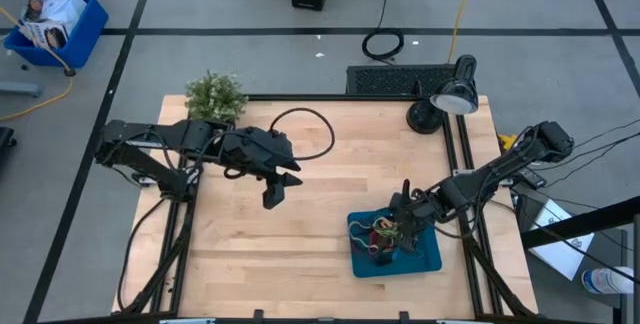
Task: Pick and place rubber bands into bin
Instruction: Put the orange rubber band into the blue bin, then return to Home Position
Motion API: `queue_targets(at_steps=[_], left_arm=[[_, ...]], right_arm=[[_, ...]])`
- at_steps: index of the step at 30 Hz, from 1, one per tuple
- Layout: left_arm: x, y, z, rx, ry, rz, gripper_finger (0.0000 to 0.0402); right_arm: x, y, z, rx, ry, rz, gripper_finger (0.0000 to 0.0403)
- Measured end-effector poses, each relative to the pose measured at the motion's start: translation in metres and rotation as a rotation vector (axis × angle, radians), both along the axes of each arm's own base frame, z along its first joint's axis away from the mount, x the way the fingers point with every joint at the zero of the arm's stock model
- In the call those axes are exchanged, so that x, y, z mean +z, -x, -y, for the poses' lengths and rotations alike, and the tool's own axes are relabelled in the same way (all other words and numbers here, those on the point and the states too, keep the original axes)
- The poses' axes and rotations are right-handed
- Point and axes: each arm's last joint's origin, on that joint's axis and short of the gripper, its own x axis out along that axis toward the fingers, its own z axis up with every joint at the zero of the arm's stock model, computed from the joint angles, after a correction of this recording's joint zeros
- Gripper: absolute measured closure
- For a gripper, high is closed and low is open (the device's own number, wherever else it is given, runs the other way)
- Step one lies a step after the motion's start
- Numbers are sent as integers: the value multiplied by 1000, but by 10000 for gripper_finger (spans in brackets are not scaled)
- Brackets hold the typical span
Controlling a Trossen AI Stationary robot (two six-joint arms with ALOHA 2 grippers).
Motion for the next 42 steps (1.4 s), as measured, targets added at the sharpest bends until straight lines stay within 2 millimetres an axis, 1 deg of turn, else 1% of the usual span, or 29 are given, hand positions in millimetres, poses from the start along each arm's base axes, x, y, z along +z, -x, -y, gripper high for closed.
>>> queue_targets(at_steps=[5, 9, 11, 14, 16, 18, 20, 23, 25, 27, 30, 32, 35, 37, 39, 42], left_arm=[[-7, 6, -1, -6, -18, -90, 227], [-9, 9, -1, 2, -18, -128, 227], [-6, 11, -1, -37, -44, -103, 227], [6, 19, -5, -123, -27, -32, 227], [17, 30, -9, -152, -25, 30, 227], [29, 44, -13, -158, -44, 104, 227], [36, 64, -17, -136, -60, 150, 227], [40, 93, -20, -105, -78, 261, 227], [34, 111, -22, -89, -82, 321, 227], [27, 128, -23, -77, -77, 400, 227], [7, 153, -26, -45, -59, 455, 227], [-9, 165, -28, -1, -58, 476, 227], [-33, 182, -30, 58, -57, 527, 227], [-46, 191, -31, 67, -50, 570, 227], [-55, 199, -32, 71, -41, 616, 227], [-68, 209, -33, 83, -23, 642, 227]], right_arm=[[0, 0, 0, 1, -2, -1, 334], [2, 1, 1, 19, -19, 4, 310], [7, -4, 3, 23, -21, 82, 301], [24, -12, 7, 73, 2, 295, 292], [40, -15, 12, 115, 25, 463, 289], [57, -12, 18, 157, 72, 599, 289], [72, -5, 27, 178, 132, 702, 291], [92, 14, 40, 119, 250, 806, 294], [104, 29, 49, 106, 332, 872, 295], [113, 43, 55, 99, 374, 922, 295], [122, 61, 65, 93, 423, 964, 294], [125, 68, 70, 97, 455, 985, 293], [127, 73, 78, 90, 512, 990, 294], [126, 73, 82, 97, 557, 987, 294], [118, 71, 85, 125, 585, 991, 295], [105, 66, 91, 139, 584, 1058, 295]])
